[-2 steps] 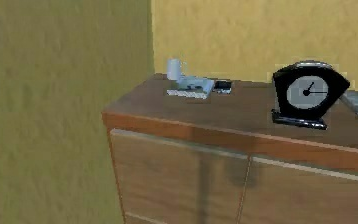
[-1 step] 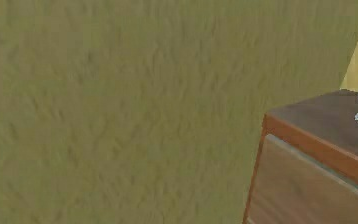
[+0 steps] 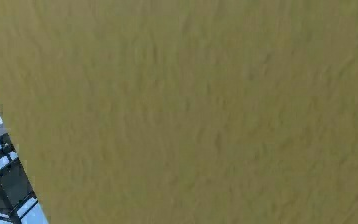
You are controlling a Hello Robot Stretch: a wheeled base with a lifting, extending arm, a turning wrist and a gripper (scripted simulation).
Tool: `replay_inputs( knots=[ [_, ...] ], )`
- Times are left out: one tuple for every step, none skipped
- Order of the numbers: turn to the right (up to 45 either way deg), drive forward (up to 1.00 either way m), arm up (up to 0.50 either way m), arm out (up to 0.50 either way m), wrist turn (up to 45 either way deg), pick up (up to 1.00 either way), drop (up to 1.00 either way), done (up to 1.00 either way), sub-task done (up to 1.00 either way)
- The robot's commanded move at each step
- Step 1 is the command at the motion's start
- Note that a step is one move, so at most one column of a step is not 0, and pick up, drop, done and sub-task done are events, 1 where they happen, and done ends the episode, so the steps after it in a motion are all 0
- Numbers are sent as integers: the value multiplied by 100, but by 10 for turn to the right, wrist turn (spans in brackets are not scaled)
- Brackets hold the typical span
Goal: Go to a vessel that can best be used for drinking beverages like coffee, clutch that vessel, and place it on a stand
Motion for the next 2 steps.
replay_inputs(
  knots=[
    [450,0,0,0,0,0,0,0,0],
    [420,0,0,0,0,0,0,0,0]
  ],
)
